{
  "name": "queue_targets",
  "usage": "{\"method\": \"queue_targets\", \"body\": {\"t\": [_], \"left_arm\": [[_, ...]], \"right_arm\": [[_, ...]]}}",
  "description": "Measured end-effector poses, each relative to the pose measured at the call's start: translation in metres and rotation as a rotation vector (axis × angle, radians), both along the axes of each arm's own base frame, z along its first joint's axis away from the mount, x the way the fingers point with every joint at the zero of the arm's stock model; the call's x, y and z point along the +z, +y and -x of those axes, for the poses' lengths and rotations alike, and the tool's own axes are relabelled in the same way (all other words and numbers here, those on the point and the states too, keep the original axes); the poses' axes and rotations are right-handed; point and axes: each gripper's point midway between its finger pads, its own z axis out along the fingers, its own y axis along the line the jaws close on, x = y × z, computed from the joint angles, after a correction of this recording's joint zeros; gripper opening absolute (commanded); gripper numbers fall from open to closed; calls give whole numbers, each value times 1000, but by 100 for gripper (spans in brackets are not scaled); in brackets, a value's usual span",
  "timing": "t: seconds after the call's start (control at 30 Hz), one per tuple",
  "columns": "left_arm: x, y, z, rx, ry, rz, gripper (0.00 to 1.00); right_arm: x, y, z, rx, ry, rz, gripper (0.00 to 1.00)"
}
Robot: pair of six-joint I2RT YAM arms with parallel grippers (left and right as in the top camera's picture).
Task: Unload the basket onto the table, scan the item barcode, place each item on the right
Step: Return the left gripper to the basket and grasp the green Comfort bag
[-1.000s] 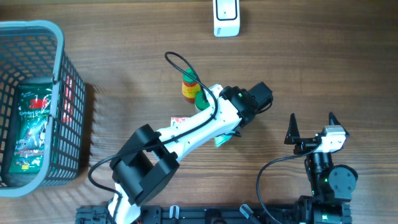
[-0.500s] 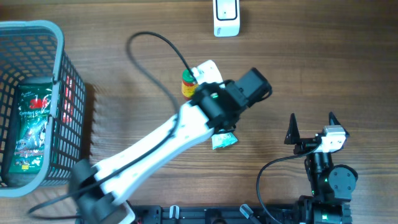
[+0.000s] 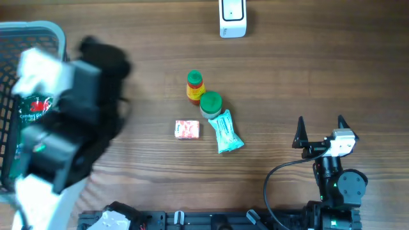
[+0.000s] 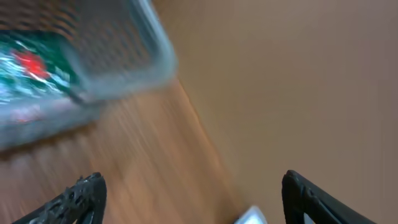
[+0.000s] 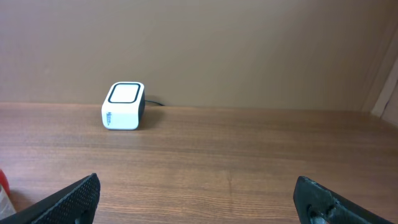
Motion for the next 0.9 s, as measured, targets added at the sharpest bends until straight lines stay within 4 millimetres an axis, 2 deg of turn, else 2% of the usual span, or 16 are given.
{"method": "queue_targets", "body": {"t": [0.07, 0.17, 0.3, 0.4, 0.43, 0.47, 0.6, 0.73, 0.9], "left_arm": [[2, 48, 20, 172, -22, 42, 80], [-6, 101, 53, 417, -34, 116, 84], [-27, 150, 81, 686, -57, 270, 91], [-49, 176, 84, 807, -43, 397, 98], [-65, 189, 82, 857, -20, 464, 100], [-74, 195, 81, 878, 3, 497, 100], [-135, 226, 73, 985, 144, 695, 100], [-181, 248, 73, 1073, 224, 845, 100], [-219, 266, 66, 1136, 249, 979, 100]], "right_arm": [[0, 0, 0, 0, 0, 0, 100], [0, 0, 0, 0, 0, 0, 100], [0, 0, 0, 0, 0, 0, 100], [0, 0, 0, 0, 0, 0, 100], [0, 0, 0, 0, 0, 0, 100], [0, 0, 0, 0, 0, 0, 100], [0, 0, 0, 0, 0, 0, 100], [0, 0, 0, 0, 0, 0, 100], [0, 0, 0, 0, 0, 0, 100]]}}
